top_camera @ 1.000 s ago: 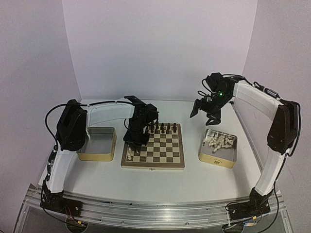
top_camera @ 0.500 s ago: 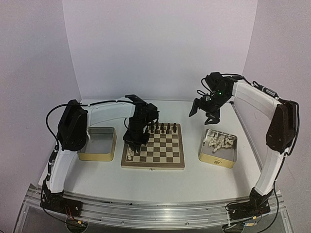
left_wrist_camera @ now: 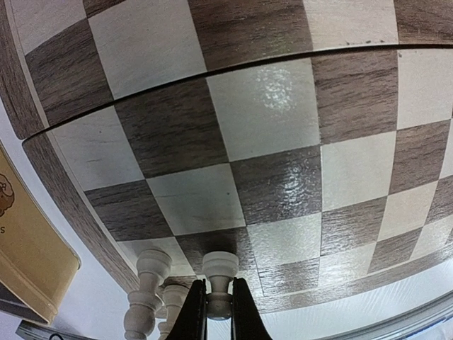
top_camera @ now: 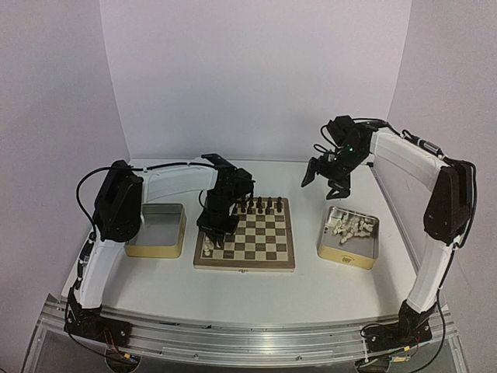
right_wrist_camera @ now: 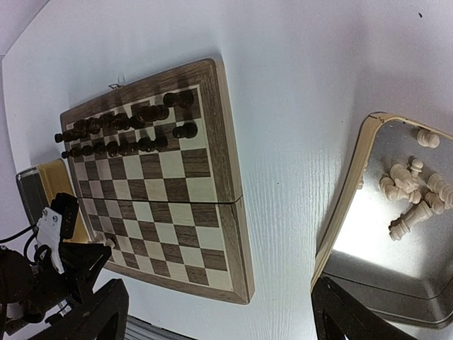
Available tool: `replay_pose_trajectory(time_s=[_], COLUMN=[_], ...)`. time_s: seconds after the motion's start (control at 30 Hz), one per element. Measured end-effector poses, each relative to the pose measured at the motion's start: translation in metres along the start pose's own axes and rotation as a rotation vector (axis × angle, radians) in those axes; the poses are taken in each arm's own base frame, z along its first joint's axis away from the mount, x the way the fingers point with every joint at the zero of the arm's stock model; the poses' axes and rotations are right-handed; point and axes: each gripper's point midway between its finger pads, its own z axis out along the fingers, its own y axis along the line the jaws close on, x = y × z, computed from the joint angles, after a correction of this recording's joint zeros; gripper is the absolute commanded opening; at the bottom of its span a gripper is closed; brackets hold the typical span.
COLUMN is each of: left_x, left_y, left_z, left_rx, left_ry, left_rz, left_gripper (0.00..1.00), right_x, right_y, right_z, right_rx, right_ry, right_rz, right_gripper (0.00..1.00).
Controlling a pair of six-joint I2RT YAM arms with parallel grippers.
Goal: Set up the chess pieces on the board
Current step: Place the chess piece on the chessboard.
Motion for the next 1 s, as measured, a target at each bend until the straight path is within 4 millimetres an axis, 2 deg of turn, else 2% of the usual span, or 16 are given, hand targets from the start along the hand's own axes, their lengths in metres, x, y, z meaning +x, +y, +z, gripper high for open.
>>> replay_pose_trajectory(time_s=[0.27, 0.63, 1.0], left_x=[0.0001, -0.0008, -0.0051], left_y=[0.0, -0.0004, -0.0027], left_z=[0.0002, 0.0021, 0.0028], left_rx=[0.0, -0.005, -0.004], left_ry=[0.001, 0.007, 0.004], left_rz=[0.017, 0.022, 0.024], left_gripper=[0.01, 0.17, 0.21], right_x=[-0.0029, -0.0025, -0.0047], right_y=[0.0037, 0.0017, 0.005], right_z=[-0.0025, 0.0053, 0.0052], right_rx=[-0.01, -0.002, -0.012], right_ry=[-0.008, 0.009, 0.008], right_rz=[-0.003, 0.002, 0.0], right_gripper=[0.89, 0.89, 0.89])
